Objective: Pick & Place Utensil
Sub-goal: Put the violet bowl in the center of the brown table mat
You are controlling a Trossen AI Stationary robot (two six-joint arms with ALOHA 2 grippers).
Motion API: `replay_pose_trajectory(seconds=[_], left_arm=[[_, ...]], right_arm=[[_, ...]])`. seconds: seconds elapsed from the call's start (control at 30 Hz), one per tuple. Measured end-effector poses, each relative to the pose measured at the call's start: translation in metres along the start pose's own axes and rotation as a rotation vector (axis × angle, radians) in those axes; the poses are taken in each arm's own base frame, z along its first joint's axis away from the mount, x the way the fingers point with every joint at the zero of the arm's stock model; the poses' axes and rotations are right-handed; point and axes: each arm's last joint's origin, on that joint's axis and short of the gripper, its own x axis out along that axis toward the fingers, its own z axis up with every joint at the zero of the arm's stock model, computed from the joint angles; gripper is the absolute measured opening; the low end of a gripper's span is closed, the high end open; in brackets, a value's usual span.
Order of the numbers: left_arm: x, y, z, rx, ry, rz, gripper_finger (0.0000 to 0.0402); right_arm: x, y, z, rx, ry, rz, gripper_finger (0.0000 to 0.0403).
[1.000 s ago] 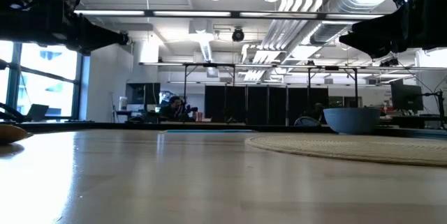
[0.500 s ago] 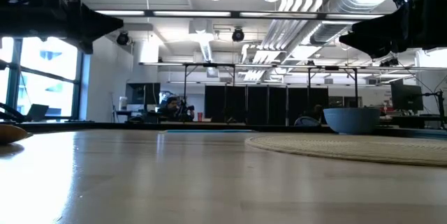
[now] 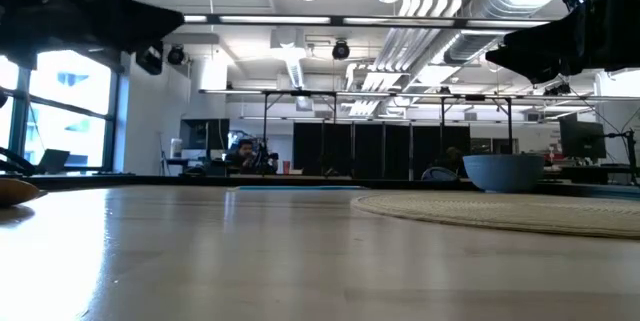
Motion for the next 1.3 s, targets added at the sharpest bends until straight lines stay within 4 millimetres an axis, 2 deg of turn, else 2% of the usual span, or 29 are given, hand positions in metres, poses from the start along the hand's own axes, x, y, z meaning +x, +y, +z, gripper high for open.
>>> replay_pose_trajectory(seconds=[0.23,0.4,0.53,0.7,0.8,0.93,1.13,1.3], left_arm=[[0.02,0.004,0.017,-0.008,0.042,0.02,0.0008],[0.025,0.005,0.027,-0.009,0.046,0.042,0.0009],[0.027,0.001,0.032,-0.038,0.038,0.015,0.0036],[0.031,-0.015,0.038,-0.045,0.028,-0.085,0.0105],[0.034,-0.03,0.04,-0.042,0.031,-0.168,0.013],[0.039,-0.049,0.035,-0.036,0.111,-0.209,0.0135],[0.054,-0.077,0.033,-0.007,0.353,-0.182,0.0136],[0.059,-0.101,0.026,0.011,0.556,-0.244,0.0136]], right_arm=[[0.0,0.0,0.0,0.0,0.0,0.0,0.0344],[0.0,0.0,0.0,0.0,0.0,0.0,0.0344],[0.0,0.0,0.0,0.0,0.0,0.0,0.0344],[0.0,0.0,0.0,0.0,0.0,0.0,0.0344],[0.0,0.0,0.0,0.0,0.0,0.001,0.0344],[0.0,0.0,0.0,0.0,0.0,0.001,0.0344],[0.0,0.0,0.0,0.0,0.0,0.0,0.0344],[0.0,0.0,0.0,0.0,0.0,0.001,0.0344]])
